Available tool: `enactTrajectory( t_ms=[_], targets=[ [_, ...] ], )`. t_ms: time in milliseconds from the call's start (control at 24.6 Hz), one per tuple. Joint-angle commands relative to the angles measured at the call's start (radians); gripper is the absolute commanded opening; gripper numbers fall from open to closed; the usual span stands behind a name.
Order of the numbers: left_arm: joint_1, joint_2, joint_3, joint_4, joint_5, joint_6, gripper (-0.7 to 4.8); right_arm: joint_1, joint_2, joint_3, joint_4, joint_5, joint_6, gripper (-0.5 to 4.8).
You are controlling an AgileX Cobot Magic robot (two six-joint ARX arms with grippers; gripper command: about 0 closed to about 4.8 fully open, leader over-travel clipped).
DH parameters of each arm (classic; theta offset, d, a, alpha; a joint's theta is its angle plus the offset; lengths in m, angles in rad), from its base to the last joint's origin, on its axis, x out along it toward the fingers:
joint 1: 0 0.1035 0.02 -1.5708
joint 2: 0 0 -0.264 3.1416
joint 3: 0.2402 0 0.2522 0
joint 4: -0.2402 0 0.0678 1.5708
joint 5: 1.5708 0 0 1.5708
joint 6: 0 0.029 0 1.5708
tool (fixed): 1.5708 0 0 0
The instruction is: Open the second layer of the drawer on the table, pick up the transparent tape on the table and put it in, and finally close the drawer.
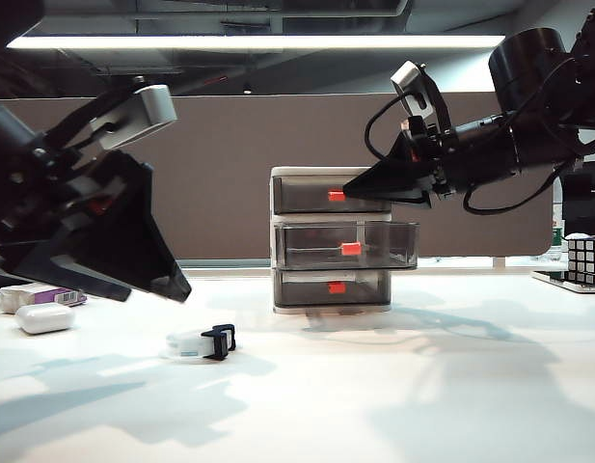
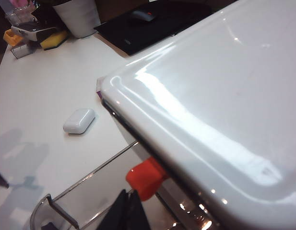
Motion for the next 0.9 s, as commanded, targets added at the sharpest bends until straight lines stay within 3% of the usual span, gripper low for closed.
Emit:
enactTrajectory(
  t_ms=[41, 122, 407, 896],
  targets=[
    [0.092, 0.006, 0.003, 0.003, 0.160, 0.190, 4.15, 0.001, -0.005, 0.005, 0.001, -0.018, 0.001, -0.05],
    [0.118, 0.006, 0.003, 0.027, 0.201, 0.228, 4.14, 0.001, -0.005, 0.005, 0.001, -0.018, 0.001, -0.05],
    [0.140, 0.071, 0.012, 0.065, 0.209, 0.390, 3.98, 0.003, -0.005, 0.005, 0.000, -0.024, 0.001, -0.05],
    [0.151, 0.407, 0.174, 0.117, 0.246, 0.449, 3.98, 0.007, -0.005, 0.005, -0.024, -0.069, 0.001, -0.05]
  ],
)
